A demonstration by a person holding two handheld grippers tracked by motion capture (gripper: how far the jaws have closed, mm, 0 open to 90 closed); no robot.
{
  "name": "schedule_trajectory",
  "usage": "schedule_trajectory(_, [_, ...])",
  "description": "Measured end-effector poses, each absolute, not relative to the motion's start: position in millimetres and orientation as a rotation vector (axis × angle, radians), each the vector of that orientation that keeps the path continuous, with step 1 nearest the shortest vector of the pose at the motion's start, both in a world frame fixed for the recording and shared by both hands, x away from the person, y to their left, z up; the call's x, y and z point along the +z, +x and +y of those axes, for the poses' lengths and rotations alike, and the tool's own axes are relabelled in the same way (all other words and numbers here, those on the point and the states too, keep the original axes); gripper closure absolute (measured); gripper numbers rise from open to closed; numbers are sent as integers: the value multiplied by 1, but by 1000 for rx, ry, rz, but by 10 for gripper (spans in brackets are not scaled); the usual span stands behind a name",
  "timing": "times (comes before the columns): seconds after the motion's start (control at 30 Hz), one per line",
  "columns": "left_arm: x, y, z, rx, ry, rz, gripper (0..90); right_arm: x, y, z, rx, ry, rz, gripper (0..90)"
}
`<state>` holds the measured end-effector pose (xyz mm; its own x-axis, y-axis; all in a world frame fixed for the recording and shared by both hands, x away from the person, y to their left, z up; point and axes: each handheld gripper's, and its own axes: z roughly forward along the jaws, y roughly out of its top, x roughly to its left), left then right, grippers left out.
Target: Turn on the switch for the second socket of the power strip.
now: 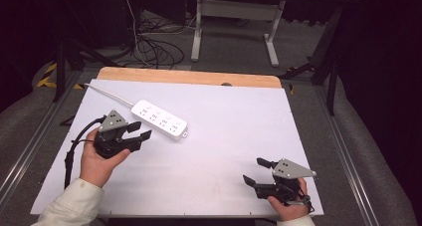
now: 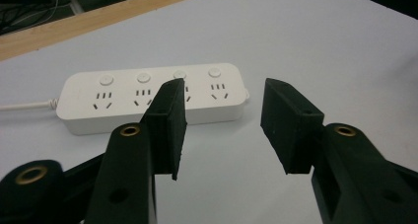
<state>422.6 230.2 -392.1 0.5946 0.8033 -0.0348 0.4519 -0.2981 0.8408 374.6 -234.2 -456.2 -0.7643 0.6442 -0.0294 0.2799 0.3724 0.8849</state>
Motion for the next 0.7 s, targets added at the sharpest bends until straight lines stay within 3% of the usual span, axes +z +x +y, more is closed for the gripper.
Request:
schedule_trajectory(0.13, [-391, 434, 233, 458, 1935, 1000, 703, -456, 375, -235, 1357, 815, 2266, 257])
schedule_trajectory(0.37, [-393, 450, 232, 484, 1921, 1008, 890, -458, 374, -233, 1356, 812, 2269, 256])
schedule_trajectory(0.57, [-397, 470, 230, 435, 1829, 1025, 897, -459, 372, -233, 1346, 814, 2273, 255])
schedule_trajectory(0.7, [-396, 482, 225, 475, 1889, 1013, 897, -459, 371, -234, 1350, 819, 2270, 255])
